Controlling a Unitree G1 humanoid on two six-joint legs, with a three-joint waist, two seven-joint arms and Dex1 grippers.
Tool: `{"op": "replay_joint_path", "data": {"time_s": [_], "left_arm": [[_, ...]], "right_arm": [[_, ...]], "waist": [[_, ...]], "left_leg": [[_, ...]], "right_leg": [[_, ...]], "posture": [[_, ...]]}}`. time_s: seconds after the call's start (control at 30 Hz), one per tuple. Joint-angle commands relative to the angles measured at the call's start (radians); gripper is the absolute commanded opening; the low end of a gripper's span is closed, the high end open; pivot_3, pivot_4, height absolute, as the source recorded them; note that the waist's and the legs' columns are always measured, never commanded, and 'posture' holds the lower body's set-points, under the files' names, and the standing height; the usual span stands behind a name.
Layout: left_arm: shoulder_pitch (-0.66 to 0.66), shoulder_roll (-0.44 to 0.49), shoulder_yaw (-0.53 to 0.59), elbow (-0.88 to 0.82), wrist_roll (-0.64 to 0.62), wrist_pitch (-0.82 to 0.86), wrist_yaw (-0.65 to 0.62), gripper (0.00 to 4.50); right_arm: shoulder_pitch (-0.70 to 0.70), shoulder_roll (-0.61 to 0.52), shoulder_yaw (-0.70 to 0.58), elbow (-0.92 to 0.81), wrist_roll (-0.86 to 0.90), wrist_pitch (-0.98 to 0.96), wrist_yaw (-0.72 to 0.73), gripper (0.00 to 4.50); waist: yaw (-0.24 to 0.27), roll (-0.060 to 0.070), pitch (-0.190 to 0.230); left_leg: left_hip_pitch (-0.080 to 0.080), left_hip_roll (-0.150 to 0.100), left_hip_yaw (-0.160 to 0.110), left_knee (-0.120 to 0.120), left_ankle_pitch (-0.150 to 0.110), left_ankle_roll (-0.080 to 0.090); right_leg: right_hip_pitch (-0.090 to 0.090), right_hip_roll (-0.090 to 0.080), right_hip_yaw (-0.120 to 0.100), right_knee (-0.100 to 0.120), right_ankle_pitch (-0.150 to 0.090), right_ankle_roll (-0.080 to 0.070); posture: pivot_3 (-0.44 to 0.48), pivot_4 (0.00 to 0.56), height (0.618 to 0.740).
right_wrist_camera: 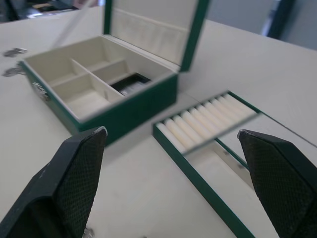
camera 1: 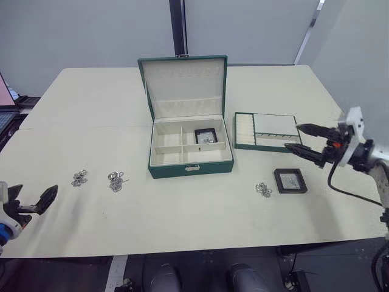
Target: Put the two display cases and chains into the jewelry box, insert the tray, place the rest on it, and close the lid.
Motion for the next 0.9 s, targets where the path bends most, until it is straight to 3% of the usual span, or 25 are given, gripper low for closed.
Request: {"op": "replay_joint_path", "data": {"time_s": [0.03, 0.23, 0.4, 0.9], "left_arm": [[-0.021, -0.04, -0.048, -0.006, 0.01, -0.022, 0.055, 4.48], [-0.086, -0.115, -0.14, 0.039, 0.049, -0.066, 0.152, 4.48], [-0.124, -0.141, -0.189, 0.085, 0.075, -0.091, 0.205, 4.48], [-0.298, -0.059, -0.302, 0.33, 0.124, -0.057, 0.208, 4.48]], "right_arm": [[-0.069, 0.023, 0.064, -0.145, 0.083, 0.09, 0.037, 4.5], [-0.189, 0.103, 0.19, -0.187, 0.062, 0.11, 0.039, 4.5], [-0.227, 0.169, 0.216, -0.174, 0.048, 0.114, -0.007, 4.5], [-0.214, 0.183, 0.193, -0.233, 0.066, 0.169, -0.05, 4.5]], "waist": [[0.0, -0.001, 0.0], [0.009, -0.003, -0.002], [0.011, -0.004, -0.002], [0.018, 0.0, -0.004]], "left_leg": [[0.0, 0.0, 0.0, 0.0, 0.0, 0.0], [0.0, 0.0, 0.0, 0.001, 0.0, 0.0], [0.0, 0.0, 0.0, 0.001, 0.0, 0.0], [0.0, 0.0, 0.0, 0.001, 0.0, 0.0]], "right_leg": [[0.0, 0.0, 0.0, 0.0, 0.0, 0.0], [0.0, 0.0, 0.0, 0.0, 0.0, 0.0], [-0.001, 0.0, 0.0, 0.0, 0.0, 0.0], [0.0, -0.001, -0.001, 0.001, 0.0, 0.0]], "posture": [[0.0, 0.15, 0.74], [0.0, 0.15, 0.74], [0.0, 0.15, 0.74], [0.0, 0.15, 0.74]]}}
